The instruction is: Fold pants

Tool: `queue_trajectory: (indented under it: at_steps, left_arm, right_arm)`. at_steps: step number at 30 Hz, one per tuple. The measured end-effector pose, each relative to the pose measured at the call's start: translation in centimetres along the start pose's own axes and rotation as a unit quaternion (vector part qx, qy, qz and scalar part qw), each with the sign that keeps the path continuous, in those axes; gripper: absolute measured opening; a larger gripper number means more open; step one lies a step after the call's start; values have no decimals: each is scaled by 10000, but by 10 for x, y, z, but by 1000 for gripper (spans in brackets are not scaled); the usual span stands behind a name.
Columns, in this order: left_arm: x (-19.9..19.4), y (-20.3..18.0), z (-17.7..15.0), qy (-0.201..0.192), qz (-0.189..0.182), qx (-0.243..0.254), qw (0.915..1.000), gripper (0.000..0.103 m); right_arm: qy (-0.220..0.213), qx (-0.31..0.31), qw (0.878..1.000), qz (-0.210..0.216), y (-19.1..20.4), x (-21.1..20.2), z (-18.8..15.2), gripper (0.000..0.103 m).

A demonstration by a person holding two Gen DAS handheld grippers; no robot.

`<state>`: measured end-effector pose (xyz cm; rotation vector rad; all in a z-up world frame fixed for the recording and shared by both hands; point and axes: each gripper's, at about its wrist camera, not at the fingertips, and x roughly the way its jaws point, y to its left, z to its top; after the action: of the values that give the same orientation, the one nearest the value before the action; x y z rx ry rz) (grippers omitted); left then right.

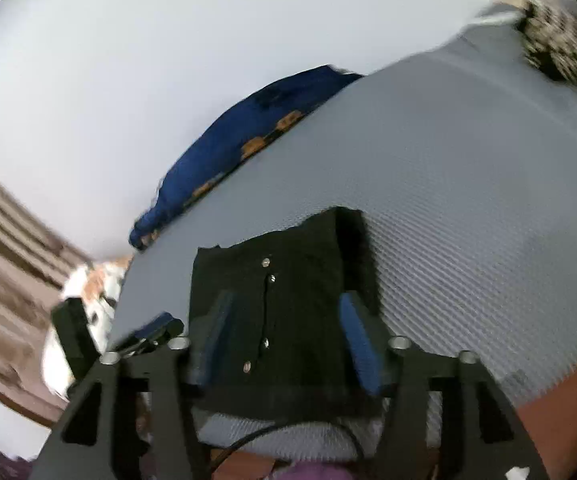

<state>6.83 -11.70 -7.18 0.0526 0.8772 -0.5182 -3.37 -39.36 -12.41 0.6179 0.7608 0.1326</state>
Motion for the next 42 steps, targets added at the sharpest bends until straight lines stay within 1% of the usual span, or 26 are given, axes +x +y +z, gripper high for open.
queue_trajectory:
  at_steps: [2, 3, 4, 5, 6, 7, 11, 13, 14, 16, 17, 20, 23, 27, 29, 30, 31, 33, 35, 36, 38, 39, 40, 41, 42]
  left_arm:
    - [2, -2, 1, 69, 295, 121, 9995, 76]
    - [2, -1, -1, 74, 350, 169, 9992, 76]
    - [2, -3, 0, 66, 446, 222, 9987, 76]
    - [3, -4, 0, 60, 585, 273, 9979, 76]
    - [3, -5, 0, 69, 739, 328, 9967, 76]
    - [4, -5, 0, 85, 811, 382, 9959, 76]
    - [5, -4, 1, 98, 808, 410, 9958, 79]
    - [4, -4, 1, 89, 846, 431, 9954, 80]
    - [5, -4, 0, 95, 886, 445, 9950, 81]
    - [6, -5, 1, 111, 911, 465, 9947, 81]
    - [6, -5, 1, 114, 912, 465, 9947, 81]
    - [8, -5, 2, 140, 979, 467, 9940, 82]
    - [11, -5, 2, 175, 1028, 492, 9933, 83]
    - [19, 0, 3, 215, 1194, 509, 9913, 85]
    - [26, 6, 4, 209, 1309, 463, 9901, 91]
    - [30, 10, 5, 215, 1327, 412, 9901, 92]
    - [32, 14, 6, 218, 1270, 365, 9910, 93]
    - [41, 24, 9, 240, 1030, 205, 9942, 94]
    - [48, 30, 14, 317, 813, 100, 9961, 96]
    - [53, 34, 16, 384, 638, 46, 9972, 96]
    - [64, 40, 18, 594, 51, -128, 9981, 96]
    - [73, 43, 17, 792, -327, -253, 9960, 96]
    - [74, 42, 18, 742, -451, -209, 9960, 97]
    - [78, 35, 18, 791, -675, 52, 9946, 97]
    - [79, 27, 19, 780, -842, 309, 9929, 92]
  right_arm:
    - [176, -147, 9997, -110, -1, 22, -2, 54]
    - [317, -176, 9991, -200, -2, 32, -3, 54]
    - [576, -262, 9970, -436, -3, 48, -7, 53]
    - [667, -357, 9955, -563, -1, 55, -8, 53]
    - [572, -389, 9958, -594, 1, 52, -8, 53]
    - [508, -376, 9964, -570, 2, 46, -11, 54]
    - [154, -280, 9985, -444, 9, 20, -6, 54]
    - [61, -116, 9994, -330, 11, 14, -5, 59]
    - [6, -18, 9995, -312, 7, 8, -6, 64]
    - [-59, 40, 9994, -350, 6, 7, -8, 68]
    - [-49, 50, 9992, -390, 5, 10, -8, 70]
    - [27, 226, 9985, -501, -6, 15, -10, 72]
    - [149, 344, 9978, -552, -17, 24, -11, 77]
    - [349, 418, 9974, -473, -27, 36, -12, 80]
    - [437, 381, 9975, -396, -29, 43, -11, 81]
    - [465, 366, 9976, -366, -30, 46, -11, 81]
    - [505, 336, 9977, -315, -30, 50, -9, 81]
    - [659, 275, 9971, -252, -32, 61, -6, 84]
    - [756, 291, 9966, -146, -35, 68, -2, 84]
    - [728, 284, 9969, -97, -35, 69, -1, 84]
    - [791, 305, 9964, 79, -38, 74, 3, 86]
    - [836, 309, 9959, 148, -38, 76, 5, 82]
    - [927, 270, 9952, 156, -38, 79, 6, 79]
    - [951, 179, 9953, 89, -37, 79, 8, 70]
    - [1006, 148, 9948, 107, -37, 80, 8, 54]
